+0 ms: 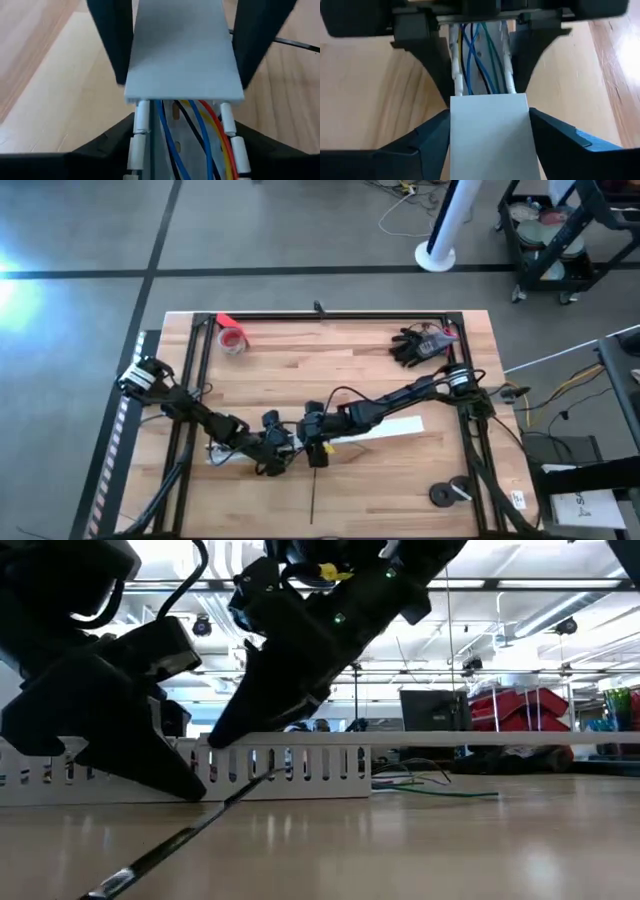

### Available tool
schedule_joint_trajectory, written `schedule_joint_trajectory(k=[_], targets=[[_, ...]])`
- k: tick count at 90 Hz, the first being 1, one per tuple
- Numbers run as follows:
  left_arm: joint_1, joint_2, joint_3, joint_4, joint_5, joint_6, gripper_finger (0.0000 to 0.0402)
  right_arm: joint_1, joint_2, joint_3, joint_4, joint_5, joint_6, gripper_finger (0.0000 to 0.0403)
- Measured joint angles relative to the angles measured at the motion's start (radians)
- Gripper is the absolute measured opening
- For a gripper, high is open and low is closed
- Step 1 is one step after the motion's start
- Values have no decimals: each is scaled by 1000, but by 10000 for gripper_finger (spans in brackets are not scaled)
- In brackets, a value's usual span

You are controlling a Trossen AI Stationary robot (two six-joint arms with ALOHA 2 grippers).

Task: Ziptie cables
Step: Close the cable duct

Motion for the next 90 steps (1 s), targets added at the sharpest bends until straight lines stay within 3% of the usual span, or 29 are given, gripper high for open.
schedule_joint_trajectory(k=[54, 78, 90], targets=[[1, 0, -3, 56, -15, 7, 219, -10, 35, 63, 23, -14, -5, 225], [3, 0, 1, 94, -66, 45, 326, -10, 36, 62, 30, -8, -2, 244], [4, 1, 1, 100, -76, 47, 352, -11, 35, 63, 55, -4, 2, 251]])
